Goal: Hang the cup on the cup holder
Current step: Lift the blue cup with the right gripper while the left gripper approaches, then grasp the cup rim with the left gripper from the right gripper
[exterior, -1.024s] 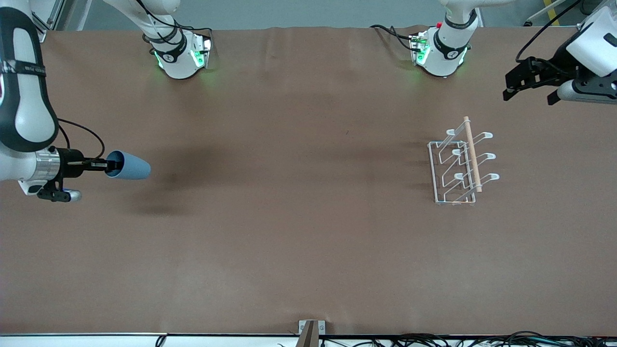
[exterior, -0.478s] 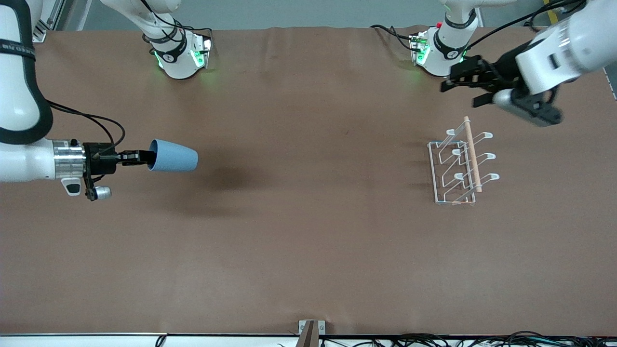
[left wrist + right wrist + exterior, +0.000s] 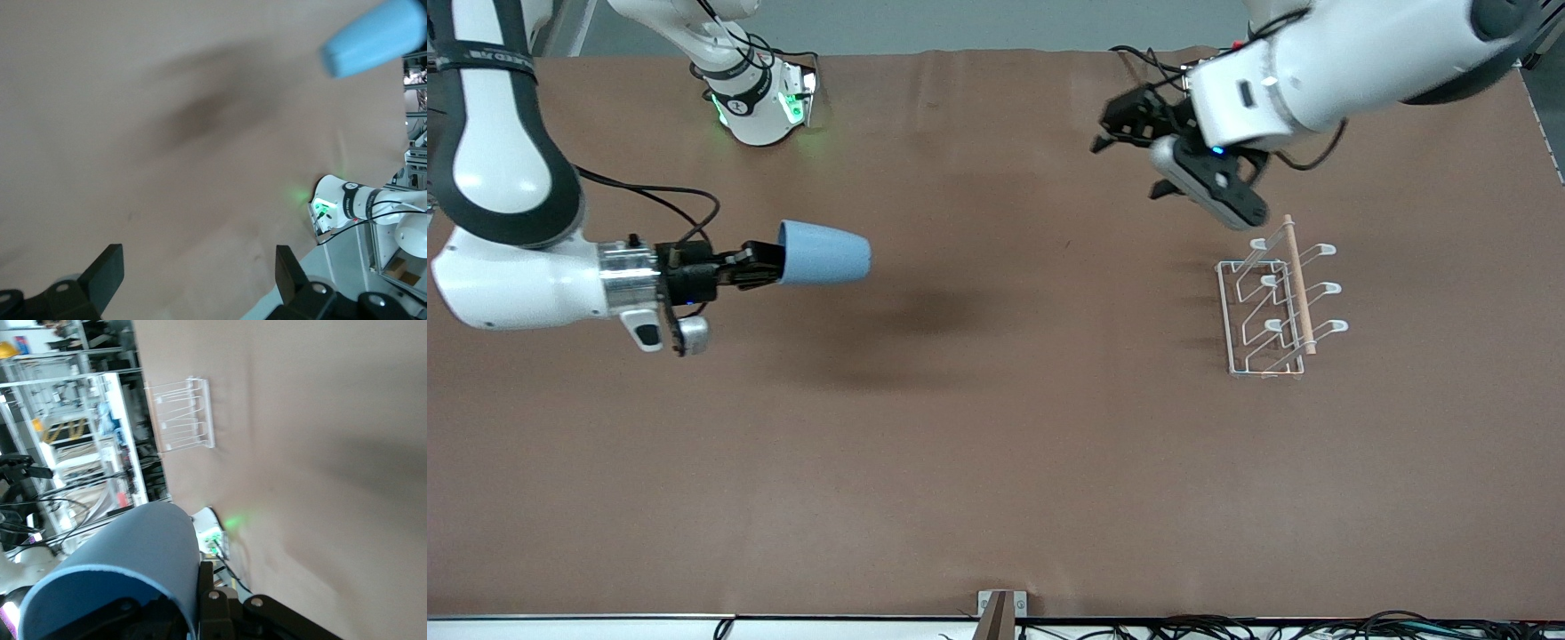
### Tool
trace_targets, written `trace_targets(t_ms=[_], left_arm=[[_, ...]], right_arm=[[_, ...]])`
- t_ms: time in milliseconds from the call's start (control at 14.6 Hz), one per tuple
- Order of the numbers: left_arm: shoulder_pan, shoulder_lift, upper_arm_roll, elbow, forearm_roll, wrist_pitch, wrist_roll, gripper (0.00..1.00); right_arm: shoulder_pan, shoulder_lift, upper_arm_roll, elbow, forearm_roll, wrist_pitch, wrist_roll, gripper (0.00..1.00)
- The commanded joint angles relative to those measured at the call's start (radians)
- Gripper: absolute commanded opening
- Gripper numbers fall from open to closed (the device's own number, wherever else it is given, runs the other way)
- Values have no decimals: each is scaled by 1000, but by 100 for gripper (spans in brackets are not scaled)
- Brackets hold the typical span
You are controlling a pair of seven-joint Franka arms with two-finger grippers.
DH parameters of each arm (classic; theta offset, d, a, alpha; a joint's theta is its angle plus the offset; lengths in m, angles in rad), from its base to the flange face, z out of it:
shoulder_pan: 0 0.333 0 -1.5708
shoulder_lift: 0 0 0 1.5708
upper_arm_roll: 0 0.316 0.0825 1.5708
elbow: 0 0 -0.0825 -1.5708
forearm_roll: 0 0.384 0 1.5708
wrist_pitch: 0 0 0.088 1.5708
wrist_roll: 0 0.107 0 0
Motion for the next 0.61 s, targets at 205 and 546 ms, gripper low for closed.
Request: trace_targets(t_ms=[205, 546], left_arm=[[-155, 95, 7, 95, 2, 179, 18, 100], [-298, 202, 7, 129, 159, 390, 73, 100]], right_arm=[[58, 94, -4, 0, 241, -4, -55, 0], [114, 128, -4, 0, 363, -8, -138, 2]])
